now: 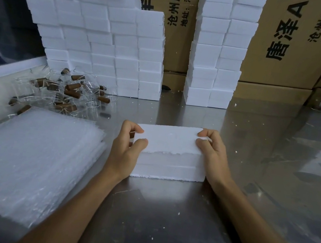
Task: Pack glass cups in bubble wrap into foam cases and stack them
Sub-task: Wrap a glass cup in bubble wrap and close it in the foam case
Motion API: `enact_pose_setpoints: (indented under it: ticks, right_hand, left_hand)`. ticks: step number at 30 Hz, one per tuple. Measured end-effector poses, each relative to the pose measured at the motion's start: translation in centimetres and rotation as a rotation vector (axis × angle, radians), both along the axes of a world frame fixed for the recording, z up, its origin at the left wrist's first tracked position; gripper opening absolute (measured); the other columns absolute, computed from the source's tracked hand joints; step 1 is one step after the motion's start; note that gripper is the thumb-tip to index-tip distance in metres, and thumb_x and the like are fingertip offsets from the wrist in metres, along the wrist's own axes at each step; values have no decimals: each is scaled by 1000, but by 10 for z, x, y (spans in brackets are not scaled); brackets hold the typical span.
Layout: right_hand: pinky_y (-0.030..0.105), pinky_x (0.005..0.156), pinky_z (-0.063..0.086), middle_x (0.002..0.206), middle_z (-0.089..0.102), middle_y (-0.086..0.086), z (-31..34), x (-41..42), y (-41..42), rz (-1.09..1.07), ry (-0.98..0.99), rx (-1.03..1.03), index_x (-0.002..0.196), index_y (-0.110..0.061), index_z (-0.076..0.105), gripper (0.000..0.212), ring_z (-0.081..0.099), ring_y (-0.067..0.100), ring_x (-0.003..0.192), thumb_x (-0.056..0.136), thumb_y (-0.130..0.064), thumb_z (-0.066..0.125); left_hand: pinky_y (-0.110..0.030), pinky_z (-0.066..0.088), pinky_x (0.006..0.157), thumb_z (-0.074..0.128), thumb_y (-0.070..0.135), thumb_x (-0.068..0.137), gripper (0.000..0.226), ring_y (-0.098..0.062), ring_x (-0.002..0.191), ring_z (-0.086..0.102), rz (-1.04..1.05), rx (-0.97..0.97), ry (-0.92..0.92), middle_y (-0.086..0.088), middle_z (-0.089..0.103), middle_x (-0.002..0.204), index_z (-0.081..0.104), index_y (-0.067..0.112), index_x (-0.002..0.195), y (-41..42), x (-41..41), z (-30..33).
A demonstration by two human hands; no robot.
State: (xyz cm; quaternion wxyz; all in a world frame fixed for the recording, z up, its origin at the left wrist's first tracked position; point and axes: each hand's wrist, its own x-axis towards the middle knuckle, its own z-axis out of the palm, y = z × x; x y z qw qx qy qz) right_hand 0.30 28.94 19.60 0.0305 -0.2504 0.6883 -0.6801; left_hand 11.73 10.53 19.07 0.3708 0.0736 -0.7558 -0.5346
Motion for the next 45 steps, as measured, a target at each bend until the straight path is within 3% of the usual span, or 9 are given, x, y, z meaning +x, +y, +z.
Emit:
enact_pose_setpoints:
  ticks: [9,14,21,26,29,32,35,38,45]
  right_hand:
    - [15,86,37,114,51,-42,5,5,6,153,-27,190,122,-60,47,43,50,-17,107,81,-68,51]
    - [10,82,33,122,33,-46,9,12,6,210,-4,237,137,-61,29,74,40,-18,110,70,-85,51]
    - [1,66,42,117,50,-28,12,9,6,220,-4,243,116,-53,46,49,54,-18,89,73,-65,65]
    - [-1,67,40,109,50,-36,9,6,5,228,-2,234,116,-51,46,52,53,-19,89,70,-68,66]
    - [4,77,45,104,50,-44,7,1,13,304,31,286,123,-57,41,66,53,-17,99,64,-69,70]
    - [20,95,48,128,52,-30,8,-9,24,404,41,327,129,-58,42,78,51,-3,120,66,-42,85]
    - [19,92,50,134,53,-16,8,-14,27,423,87,358,130,-59,42,87,52,4,123,64,-26,90]
    - [18,89,52,131,55,-12,6,-13,25,407,113,349,131,-55,44,89,55,7,120,62,-23,91]
    - [16,83,53,129,57,-5,7,-16,27,364,127,297,131,-42,50,85,57,11,117,65,-9,91]
  left_hand:
    - [-12,34,58,47,23,85,10,0,62,40,28,-13,68,22,54,77,51,24,93,-7,-2,-3]
    - [-12,42,68,51,34,85,14,-2,77,53,63,125,36,8,59,90,56,28,96,-11,-1,-1]
    - [-32,39,71,56,27,79,19,-20,79,49,-14,181,18,-9,58,91,53,22,97,-14,4,3]
    - [-40,39,72,61,43,71,35,-27,80,48,-29,145,6,-31,54,95,52,23,97,-15,9,2]
    - [-30,44,74,60,47,72,34,-19,84,55,-19,120,-10,-18,61,103,54,26,98,-16,11,0]
    - [-21,46,79,61,38,82,20,-12,93,61,52,115,-18,1,67,105,63,28,100,-20,12,-1]
    - [-16,46,77,62,25,95,10,-7,93,62,200,57,0,9,69,101,70,27,101,-24,12,-1]
    - [-9,44,70,61,32,96,12,-4,84,60,275,11,7,7,71,99,71,28,102,-21,11,-2]
    - [-16,53,76,82,56,59,69,-2,106,61,96,-189,-88,13,64,121,67,33,122,-31,24,-2]
